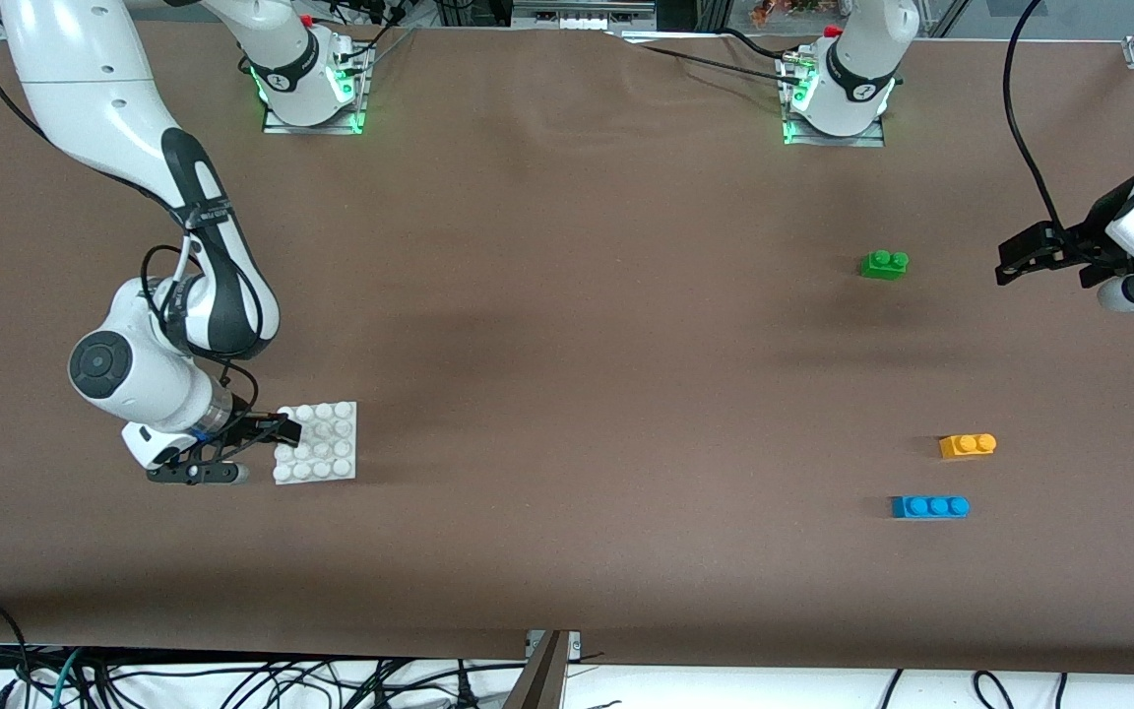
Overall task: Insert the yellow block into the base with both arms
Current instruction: 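Reach the right gripper down onto the white base plate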
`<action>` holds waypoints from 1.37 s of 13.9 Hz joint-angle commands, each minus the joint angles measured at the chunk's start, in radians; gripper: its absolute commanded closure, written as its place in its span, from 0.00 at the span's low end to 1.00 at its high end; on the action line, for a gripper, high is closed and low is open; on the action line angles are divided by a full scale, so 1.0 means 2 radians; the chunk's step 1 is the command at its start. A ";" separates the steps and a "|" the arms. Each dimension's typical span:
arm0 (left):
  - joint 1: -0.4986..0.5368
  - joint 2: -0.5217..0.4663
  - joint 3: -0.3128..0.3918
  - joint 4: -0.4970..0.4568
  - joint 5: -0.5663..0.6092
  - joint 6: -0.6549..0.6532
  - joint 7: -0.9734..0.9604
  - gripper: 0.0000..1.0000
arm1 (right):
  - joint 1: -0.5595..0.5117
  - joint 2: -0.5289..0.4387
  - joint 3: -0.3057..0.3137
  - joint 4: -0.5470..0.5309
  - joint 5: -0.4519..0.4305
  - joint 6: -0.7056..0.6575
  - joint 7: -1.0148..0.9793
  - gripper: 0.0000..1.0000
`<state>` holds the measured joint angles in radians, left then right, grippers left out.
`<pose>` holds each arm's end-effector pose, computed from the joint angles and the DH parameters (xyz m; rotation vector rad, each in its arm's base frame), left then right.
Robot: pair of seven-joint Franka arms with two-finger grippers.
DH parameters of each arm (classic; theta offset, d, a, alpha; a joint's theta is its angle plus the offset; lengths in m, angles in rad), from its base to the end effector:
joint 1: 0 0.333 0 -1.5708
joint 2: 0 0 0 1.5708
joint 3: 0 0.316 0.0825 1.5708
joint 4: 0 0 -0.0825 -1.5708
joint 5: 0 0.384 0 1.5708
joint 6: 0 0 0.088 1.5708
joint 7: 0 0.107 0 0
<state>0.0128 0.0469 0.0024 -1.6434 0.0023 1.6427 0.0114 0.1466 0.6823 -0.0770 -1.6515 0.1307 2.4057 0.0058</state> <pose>0.5711 0.0089 0.5699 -3.1389 -0.0056 0.0748 0.6913 0.0556 0.2212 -3.0933 0.0168 -0.1136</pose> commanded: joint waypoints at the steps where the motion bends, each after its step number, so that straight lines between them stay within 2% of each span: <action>1: 0.001 0.003 -0.001 0.012 -0.006 -0.006 -0.001 0.00 | 0.003 0.002 0.003 -0.004 0.009 0.014 0.012 0.00; 16: 0.001 0.004 -0.001 0.013 -0.006 -0.006 -0.002 0.00 | 0.004 0.033 0.003 -0.005 0.010 0.053 0.017 0.01; 19: 0.001 0.004 -0.001 0.012 -0.006 -0.006 -0.002 0.00 | 0.004 0.032 0.009 -0.005 0.011 0.052 0.026 0.11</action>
<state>0.0128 0.0469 0.0023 -1.6434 0.0023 1.6427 0.0114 0.1556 0.7422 -0.0740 -1.6516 0.1395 2.4883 0.0385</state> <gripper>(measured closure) 0.000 0.044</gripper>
